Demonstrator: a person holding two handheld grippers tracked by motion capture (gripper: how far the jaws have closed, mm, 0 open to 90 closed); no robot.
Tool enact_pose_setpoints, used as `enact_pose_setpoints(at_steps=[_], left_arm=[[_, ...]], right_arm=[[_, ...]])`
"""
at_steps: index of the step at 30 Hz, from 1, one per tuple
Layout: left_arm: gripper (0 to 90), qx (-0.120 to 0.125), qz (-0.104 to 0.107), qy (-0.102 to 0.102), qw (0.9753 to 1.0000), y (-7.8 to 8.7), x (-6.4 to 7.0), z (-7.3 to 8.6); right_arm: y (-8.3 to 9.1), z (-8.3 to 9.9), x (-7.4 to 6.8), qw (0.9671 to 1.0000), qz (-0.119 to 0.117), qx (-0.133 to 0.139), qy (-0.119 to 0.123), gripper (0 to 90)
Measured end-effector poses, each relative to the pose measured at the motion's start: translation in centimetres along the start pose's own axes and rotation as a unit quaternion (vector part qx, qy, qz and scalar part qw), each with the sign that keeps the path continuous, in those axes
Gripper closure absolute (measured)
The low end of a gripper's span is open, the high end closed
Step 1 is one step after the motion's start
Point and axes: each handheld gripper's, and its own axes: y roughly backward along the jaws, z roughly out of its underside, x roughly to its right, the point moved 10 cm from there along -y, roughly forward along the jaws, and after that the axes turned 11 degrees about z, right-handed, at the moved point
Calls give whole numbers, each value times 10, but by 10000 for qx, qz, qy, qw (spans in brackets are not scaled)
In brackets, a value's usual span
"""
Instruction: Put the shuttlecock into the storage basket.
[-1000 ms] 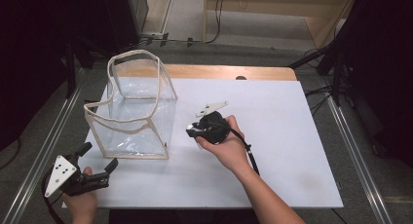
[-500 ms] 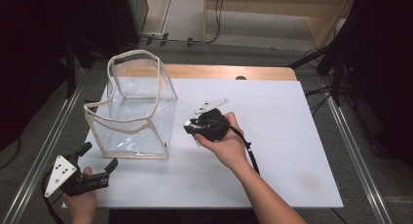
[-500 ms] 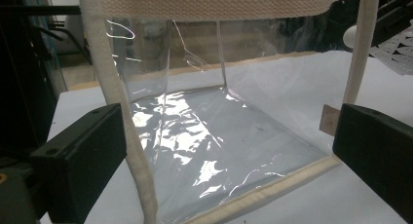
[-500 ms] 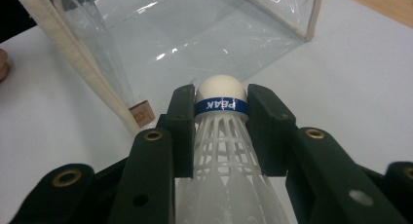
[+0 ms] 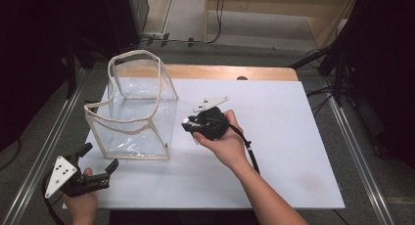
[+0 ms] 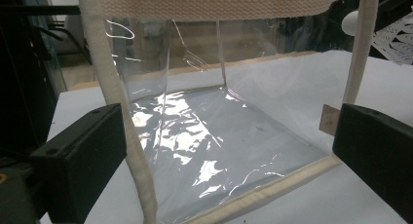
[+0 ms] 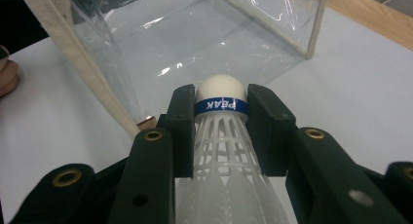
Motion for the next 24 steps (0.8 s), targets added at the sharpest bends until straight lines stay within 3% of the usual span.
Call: enact_pose_setpoints(at_steps=[24], left_arm=[[0,-1,1,-2,10000,0,0,0]], right_arm=[[7,-17,-4,9996,-6,262,92,632]])
